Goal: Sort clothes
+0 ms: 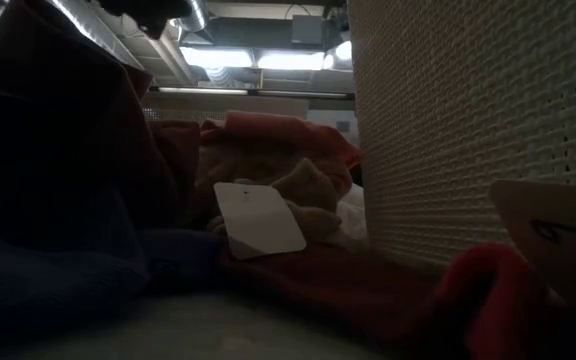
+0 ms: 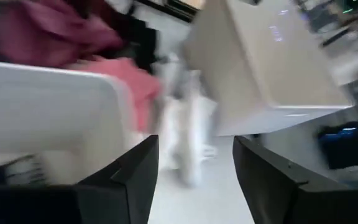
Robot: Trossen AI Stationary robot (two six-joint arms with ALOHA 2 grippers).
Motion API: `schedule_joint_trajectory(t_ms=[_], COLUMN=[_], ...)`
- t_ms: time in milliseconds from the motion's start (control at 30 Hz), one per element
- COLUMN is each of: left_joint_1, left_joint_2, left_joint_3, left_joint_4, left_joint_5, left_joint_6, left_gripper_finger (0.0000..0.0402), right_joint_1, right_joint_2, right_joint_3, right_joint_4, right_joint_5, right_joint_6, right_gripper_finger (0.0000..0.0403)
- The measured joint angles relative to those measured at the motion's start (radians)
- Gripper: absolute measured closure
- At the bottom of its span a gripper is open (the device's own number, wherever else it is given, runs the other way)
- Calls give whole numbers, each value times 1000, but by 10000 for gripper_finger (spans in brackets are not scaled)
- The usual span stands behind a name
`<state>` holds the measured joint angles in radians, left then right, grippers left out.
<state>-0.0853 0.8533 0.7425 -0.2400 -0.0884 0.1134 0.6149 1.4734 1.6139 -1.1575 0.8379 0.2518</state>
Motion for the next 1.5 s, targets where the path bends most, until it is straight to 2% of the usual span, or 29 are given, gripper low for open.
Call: schedule_joint_trajectory(t_ms=[100,167,267,400,500,700,800,933,1067,1267,1367,1500], left_joint_1=[-2,4,20,37,28,-62,-137,-258,-372,-499,-544,-571], left_joint_2=[45,69,93,103,106,109,109,110,133,169,177,173], left_joint_3=[2,2,3,48,128,387,456,459,423,338,283,227], left_joint_4=[60,111,183,87,-89,-549,-758,-944,-1013,-1015,-1015,-987], left_joint_5=[7,7,-26,-124,-220,-240,-239,-217,-175,-112,-60,-42], left_joint_6=[16,58,100,103,72,-154,-322,-626,-871,-1134,-1210,-1242], left_gripper_finger=[399,397,388,344,291,198,180,177,176,176,176,176], right_joint_1=[-160,-287,-472,-655,-711,-698,-686,-662,-652,-654,-654,-654], right_joint_2=[-16,-24,-41,-59,-59,-57,-58,-58,-56,-54,-51,-46], right_joint_3=[-34,-47,-47,-47,-47,-106,-131,-182,-229,-278,-316,-359], right_joint_4=[110,184,256,303,321,455,539,657,766,809,871,932], right_joint_5=[-131,-256,-454,-680,-812,-840,-842,-848,-849,-853,-898,-936], right_joint_6=[-207,-339,-452,-492,-493,-518,-518,-518,-518,-467,-457,-458], right_gripper_finger=[196,196,196,196,196,196,196,196,196,196,196,196])
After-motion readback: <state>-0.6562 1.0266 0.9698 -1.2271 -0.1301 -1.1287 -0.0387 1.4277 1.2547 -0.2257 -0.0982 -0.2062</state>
